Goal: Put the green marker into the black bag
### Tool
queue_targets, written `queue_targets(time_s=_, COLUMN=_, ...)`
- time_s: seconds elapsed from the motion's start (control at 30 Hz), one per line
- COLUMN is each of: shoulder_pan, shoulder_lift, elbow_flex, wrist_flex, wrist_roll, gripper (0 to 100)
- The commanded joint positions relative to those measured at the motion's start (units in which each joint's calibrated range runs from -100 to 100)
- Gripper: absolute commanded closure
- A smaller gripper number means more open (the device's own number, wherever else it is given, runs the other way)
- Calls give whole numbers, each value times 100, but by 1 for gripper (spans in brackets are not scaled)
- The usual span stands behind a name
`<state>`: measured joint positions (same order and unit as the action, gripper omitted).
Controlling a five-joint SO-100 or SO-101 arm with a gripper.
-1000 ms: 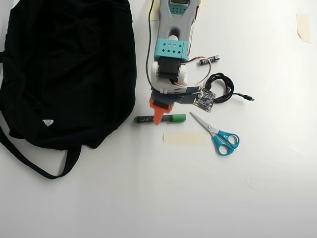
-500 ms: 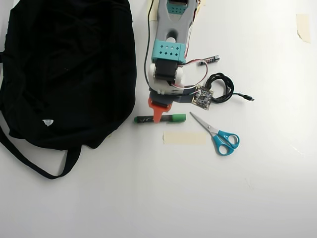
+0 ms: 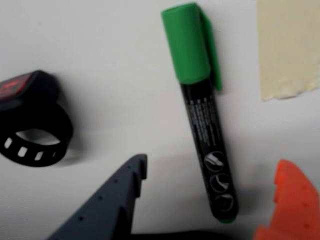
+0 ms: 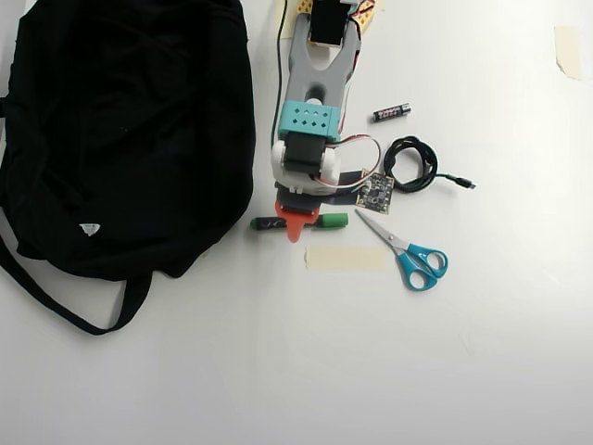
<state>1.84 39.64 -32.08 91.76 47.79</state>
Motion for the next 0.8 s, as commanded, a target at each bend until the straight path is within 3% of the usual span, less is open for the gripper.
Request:
queue_targets(time_s=0.0, shoulder_pan=56, shoulder_lift=11, elbow_flex=-431, wrist_flex=221, wrist_roll=134, gripper=67)
queue_targets(time_s=0.77, shoulder_pan=220, shoulder_lift=733, elbow_flex=-1024, wrist_flex=230, wrist_roll=596, gripper=63)
